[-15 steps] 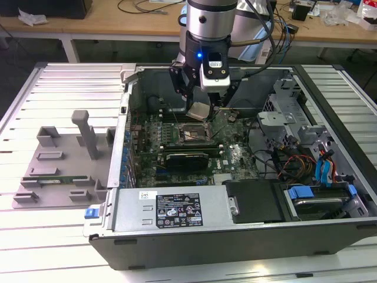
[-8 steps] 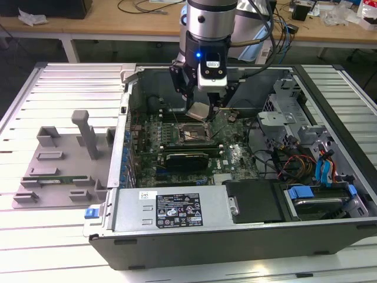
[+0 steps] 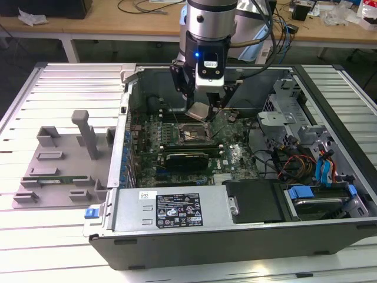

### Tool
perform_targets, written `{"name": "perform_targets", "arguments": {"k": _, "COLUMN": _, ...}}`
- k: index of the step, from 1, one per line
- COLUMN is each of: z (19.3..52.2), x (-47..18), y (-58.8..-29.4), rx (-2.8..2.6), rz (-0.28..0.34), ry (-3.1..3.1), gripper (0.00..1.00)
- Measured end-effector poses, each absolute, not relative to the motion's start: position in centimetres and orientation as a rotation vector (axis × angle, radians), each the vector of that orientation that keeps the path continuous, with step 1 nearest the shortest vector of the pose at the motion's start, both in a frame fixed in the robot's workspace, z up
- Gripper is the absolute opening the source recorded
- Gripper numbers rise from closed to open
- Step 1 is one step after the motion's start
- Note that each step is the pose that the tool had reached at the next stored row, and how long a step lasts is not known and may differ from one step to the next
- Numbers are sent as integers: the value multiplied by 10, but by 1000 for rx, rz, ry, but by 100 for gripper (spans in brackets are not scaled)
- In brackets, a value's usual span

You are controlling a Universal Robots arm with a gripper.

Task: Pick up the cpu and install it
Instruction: 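Place the cpu into insertion slot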

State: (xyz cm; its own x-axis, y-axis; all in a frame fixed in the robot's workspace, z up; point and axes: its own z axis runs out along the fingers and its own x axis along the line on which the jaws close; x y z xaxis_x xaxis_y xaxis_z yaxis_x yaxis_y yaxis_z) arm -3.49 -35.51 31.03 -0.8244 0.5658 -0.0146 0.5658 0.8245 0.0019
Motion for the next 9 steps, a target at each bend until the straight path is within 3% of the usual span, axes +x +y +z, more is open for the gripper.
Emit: {"name": "perform_targets", "arguments": {"k": 9, "z": 310, "x": -35, "y": -355, "rx": 1036, "rz": -5, "ry": 2951, "gripper": 55}}
